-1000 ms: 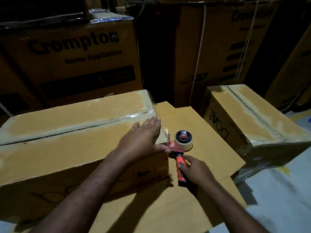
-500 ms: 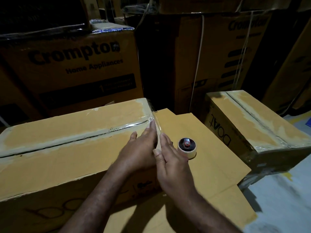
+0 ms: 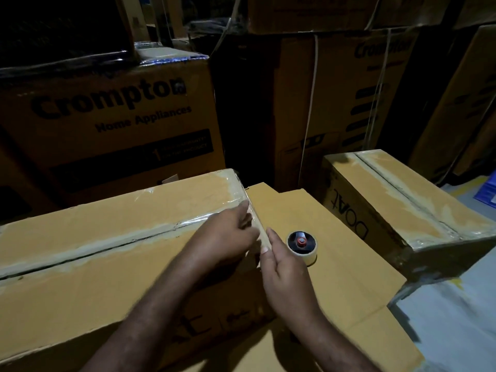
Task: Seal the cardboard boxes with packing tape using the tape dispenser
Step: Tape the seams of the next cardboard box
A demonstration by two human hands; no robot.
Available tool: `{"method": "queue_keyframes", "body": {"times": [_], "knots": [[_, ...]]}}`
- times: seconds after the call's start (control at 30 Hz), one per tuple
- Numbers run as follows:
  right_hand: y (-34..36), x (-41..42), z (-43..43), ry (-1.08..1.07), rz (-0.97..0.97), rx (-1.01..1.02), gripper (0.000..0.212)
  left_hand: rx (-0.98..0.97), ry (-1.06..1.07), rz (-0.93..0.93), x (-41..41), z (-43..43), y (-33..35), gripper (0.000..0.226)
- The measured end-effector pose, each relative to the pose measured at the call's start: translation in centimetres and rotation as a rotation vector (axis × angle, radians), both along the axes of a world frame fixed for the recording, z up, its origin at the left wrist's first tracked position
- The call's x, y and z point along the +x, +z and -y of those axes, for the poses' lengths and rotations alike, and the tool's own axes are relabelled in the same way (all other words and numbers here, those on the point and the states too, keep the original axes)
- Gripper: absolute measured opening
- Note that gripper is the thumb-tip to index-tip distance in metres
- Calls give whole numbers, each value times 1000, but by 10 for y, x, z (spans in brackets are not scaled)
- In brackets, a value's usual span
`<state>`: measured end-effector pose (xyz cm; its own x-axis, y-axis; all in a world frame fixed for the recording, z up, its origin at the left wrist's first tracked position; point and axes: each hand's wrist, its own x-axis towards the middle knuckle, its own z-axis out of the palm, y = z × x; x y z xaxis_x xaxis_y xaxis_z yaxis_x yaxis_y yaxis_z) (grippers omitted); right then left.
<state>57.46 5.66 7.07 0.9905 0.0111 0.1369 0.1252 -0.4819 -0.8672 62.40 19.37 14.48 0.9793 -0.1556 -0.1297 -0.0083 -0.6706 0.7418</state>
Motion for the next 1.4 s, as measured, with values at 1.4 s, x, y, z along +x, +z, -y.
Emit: {"method": "queue_keyframes", "body": {"times": [1.4], "knots": [[2,18,12,202,56,-257,66,454,562,156,194,2,-15,38]]}}
